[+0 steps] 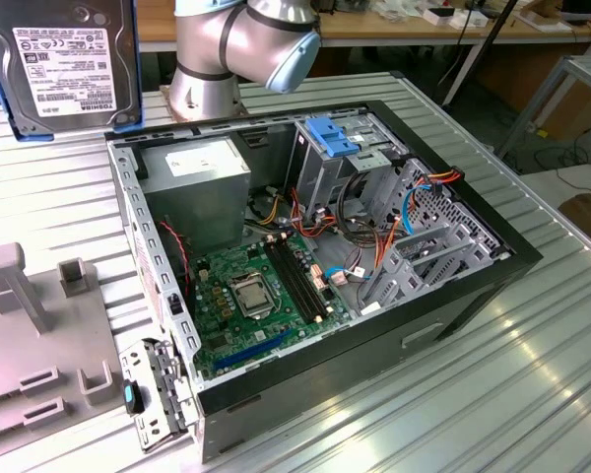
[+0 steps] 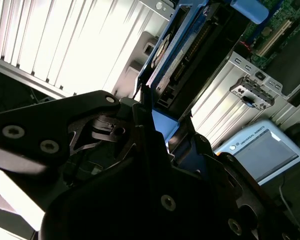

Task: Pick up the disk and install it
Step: 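Pick up the disk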

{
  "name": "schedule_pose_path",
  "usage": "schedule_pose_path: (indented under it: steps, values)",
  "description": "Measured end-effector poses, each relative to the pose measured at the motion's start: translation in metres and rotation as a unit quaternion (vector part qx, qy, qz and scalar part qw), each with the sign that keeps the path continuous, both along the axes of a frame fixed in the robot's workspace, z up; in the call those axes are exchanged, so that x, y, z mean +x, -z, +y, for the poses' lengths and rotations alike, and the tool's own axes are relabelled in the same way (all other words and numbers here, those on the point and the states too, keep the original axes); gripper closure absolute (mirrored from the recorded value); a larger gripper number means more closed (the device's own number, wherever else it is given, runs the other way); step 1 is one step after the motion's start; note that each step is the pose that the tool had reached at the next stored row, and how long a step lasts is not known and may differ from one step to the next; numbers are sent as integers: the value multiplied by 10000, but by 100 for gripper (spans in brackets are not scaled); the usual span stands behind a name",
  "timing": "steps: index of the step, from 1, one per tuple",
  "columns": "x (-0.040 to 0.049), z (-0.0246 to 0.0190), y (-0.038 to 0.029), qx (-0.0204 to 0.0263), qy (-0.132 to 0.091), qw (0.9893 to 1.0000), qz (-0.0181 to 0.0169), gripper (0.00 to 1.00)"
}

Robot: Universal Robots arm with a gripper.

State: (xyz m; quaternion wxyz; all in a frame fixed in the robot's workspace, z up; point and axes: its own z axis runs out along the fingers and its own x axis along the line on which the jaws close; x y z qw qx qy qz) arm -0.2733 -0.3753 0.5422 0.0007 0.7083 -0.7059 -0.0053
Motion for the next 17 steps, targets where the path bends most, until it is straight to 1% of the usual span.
schedule_pose_path:
  steps: [5,8,10,14,17]
  values:
    - [82,0,0,0,0,10000,-1,63]
    - [147,0,0,0,0,10000,-1,63]
    - [207,0,0,0,0,10000,-2,63]
    - [296,0,1,0,0,10000,-3,63]
    - [386,0,1,0,0,10000,-4,63]
